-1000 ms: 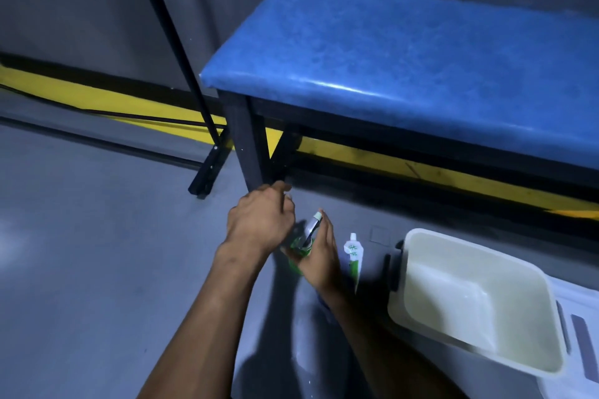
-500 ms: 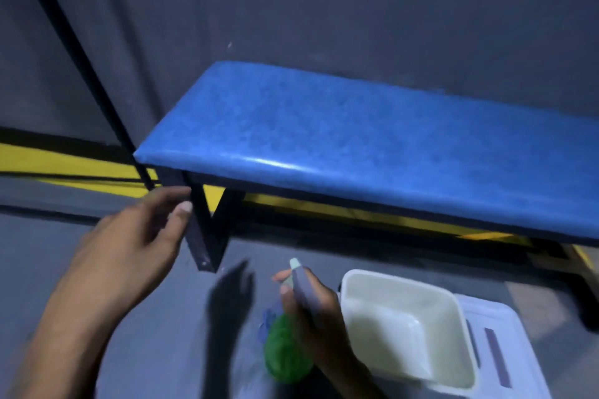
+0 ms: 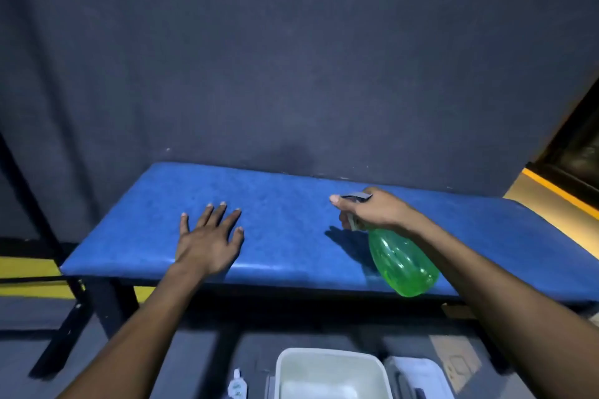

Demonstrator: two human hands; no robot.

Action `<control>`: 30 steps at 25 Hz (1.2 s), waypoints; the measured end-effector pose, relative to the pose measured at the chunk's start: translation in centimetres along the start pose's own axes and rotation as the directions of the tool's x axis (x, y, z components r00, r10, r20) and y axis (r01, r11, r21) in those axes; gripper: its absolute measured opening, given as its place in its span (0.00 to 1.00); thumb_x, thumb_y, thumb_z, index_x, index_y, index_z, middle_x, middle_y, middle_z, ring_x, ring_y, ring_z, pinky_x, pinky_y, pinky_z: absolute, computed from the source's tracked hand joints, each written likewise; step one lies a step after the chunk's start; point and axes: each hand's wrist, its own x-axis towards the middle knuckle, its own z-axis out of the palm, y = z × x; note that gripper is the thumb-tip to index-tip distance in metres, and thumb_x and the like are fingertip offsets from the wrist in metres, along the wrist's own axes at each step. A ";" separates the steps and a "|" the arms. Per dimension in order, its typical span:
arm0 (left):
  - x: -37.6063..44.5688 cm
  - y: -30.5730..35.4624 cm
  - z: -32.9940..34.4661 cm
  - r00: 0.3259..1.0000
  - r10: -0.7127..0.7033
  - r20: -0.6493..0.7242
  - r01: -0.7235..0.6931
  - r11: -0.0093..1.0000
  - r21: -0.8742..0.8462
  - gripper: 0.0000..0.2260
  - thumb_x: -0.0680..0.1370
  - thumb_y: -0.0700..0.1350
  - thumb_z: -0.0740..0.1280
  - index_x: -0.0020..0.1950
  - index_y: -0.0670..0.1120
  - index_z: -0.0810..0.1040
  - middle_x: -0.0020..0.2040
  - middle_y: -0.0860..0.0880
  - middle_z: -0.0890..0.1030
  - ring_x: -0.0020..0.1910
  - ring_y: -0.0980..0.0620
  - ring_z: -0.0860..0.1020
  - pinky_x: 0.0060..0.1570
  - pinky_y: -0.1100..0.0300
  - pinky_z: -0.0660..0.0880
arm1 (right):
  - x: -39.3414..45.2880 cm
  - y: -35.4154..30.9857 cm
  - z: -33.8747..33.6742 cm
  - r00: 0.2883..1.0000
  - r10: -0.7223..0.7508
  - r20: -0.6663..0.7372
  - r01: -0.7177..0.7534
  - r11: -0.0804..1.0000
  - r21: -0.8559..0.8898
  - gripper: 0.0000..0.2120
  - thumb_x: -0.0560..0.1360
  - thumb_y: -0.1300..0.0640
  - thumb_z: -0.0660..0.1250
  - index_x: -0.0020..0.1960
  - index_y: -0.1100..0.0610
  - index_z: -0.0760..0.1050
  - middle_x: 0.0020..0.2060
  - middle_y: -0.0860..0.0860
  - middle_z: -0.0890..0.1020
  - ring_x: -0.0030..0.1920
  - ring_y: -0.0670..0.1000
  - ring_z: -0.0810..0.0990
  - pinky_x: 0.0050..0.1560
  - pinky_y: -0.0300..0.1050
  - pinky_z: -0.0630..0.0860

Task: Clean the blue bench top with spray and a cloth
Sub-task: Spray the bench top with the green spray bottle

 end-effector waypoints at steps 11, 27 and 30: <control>0.5 -0.8 0.8 0.997 -0.021 -0.073 0.024 0.999 0.040 0.28 0.78 0.64 0.41 0.80 0.64 0.53 0.82 0.58 0.53 0.81 0.56 0.47 0.77 0.41 0.41 | 3.1 5.0 -2.0 0.981 0.182 0.067 -0.183 0.983 0.000 0.09 0.71 0.61 0.74 0.48 0.66 0.81 0.34 0.51 0.85 0.35 0.50 0.82 0.36 0.40 0.77; 0.7 -0.7 1.6 0.987 -0.012 -0.158 0.021 0.998 0.058 0.30 0.77 0.65 0.40 0.78 0.64 0.58 0.81 0.57 0.58 0.81 0.55 0.52 0.76 0.42 0.45 | 1.7 12.6 -8.0 0.955 0.257 -0.148 -0.276 0.953 -0.123 0.27 0.74 0.34 0.67 0.32 0.57 0.81 0.29 0.53 0.85 0.30 0.51 0.83 0.41 0.44 0.77; 0.5 -0.6 1.5 0.988 -0.014 -0.155 0.023 0.998 0.058 0.29 0.77 0.65 0.40 0.78 0.64 0.58 0.81 0.57 0.58 0.81 0.55 0.51 0.76 0.42 0.45 | 1.4 13.5 -8.3 0.957 0.283 -0.066 -0.289 0.951 -0.113 0.22 0.76 0.43 0.71 0.39 0.62 0.84 0.33 0.56 0.86 0.33 0.51 0.83 0.38 0.42 0.78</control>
